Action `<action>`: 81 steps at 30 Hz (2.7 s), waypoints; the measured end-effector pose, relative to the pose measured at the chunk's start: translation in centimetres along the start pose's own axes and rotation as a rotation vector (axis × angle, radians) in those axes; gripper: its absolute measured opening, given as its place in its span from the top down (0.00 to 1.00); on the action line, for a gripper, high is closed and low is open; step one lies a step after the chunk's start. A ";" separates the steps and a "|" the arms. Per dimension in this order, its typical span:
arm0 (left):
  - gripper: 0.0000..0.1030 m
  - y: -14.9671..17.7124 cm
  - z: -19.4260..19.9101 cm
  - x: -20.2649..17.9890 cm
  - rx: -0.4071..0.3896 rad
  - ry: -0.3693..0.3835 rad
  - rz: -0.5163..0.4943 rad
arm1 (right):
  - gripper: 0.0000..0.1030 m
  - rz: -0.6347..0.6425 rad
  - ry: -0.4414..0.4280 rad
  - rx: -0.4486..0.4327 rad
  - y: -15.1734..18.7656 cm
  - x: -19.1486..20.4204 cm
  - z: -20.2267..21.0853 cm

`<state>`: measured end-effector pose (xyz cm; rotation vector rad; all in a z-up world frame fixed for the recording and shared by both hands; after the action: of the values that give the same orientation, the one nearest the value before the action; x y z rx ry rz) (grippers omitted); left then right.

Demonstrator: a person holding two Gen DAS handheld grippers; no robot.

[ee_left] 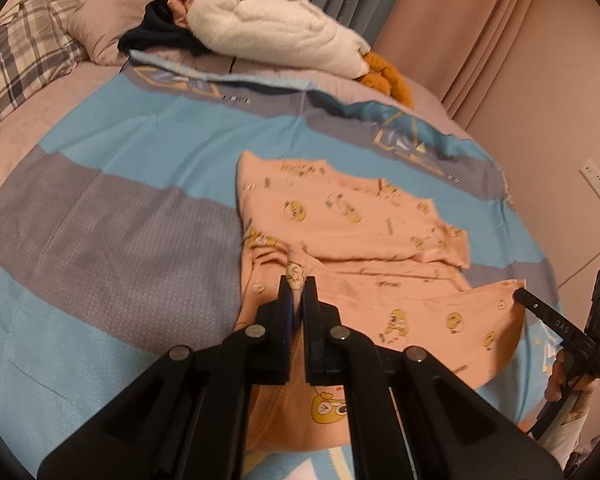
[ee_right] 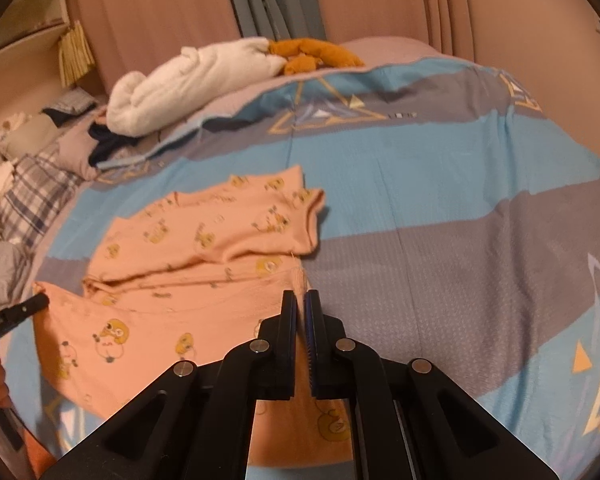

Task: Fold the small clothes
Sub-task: 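Lift the held edge with both grippers and fold it toward the collar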

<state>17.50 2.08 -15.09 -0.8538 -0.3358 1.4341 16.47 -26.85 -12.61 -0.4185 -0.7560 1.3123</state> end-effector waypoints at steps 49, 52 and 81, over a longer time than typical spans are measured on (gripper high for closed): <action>0.97 -14.0 -16.8 6.7 0.110 -0.218 0.087 | 0.95 -0.032 0.048 0.035 -12.1 -0.2 -18.3; 0.96 -13.3 -17.6 7.4 0.133 -0.234 0.091 | 0.95 -0.034 0.060 0.054 -11.8 -0.5 -18.9; 0.34 -11.0 -13.8 6.3 0.151 -0.256 0.114 | 0.63 0.031 0.156 0.114 -10.7 -0.5 -17.6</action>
<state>35.71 4.77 -18.65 -0.5750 -0.3700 1.6577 36.39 -27.44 -17.88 -0.4369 -0.5437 1.3284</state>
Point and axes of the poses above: each gripper's, at about its wrist camera, not at the fingertips, and z roughly against the way its jaws point, x to its left, y to its underside, the point moved 10 cm from there along -z, roughly the way its jaws point, and after that the axes turned 5 degrees about -z, right-handed, at the moved point
